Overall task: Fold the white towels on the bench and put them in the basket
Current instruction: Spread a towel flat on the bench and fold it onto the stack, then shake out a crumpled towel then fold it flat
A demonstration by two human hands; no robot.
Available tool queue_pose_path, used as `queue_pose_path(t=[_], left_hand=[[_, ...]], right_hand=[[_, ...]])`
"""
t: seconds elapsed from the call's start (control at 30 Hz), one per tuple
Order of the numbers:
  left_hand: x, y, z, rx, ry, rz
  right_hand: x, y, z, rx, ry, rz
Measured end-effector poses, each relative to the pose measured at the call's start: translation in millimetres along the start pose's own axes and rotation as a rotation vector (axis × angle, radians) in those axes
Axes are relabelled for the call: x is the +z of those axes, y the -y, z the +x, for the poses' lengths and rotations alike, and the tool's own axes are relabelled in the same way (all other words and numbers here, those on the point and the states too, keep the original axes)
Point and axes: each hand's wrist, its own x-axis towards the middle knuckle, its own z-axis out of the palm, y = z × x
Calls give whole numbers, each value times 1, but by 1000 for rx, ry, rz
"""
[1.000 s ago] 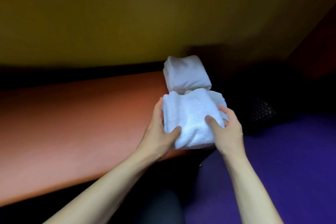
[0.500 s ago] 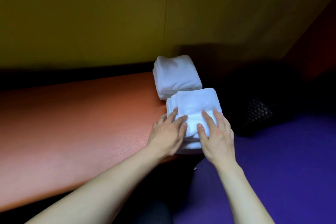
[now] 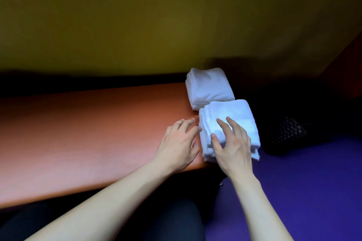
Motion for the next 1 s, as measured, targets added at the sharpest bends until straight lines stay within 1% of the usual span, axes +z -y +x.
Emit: queue_pose_path(t=[0.3, 0.5, 0.77, 1.0], left_hand=[[-48, 58, -90, -89, -146, 42], [-75, 107, -147, -206, -206, 58], [-100, 196, -224, -405, -281, 55], [-119, 281, -286, -569, -346, 42]], right_hand=[[16, 99, -34, -159, 63, 89], [42, 167, -57, -233, 120, 137], [102, 259, -81, -342, 249, 185], [174, 361, -99, -467, 394, 205]])
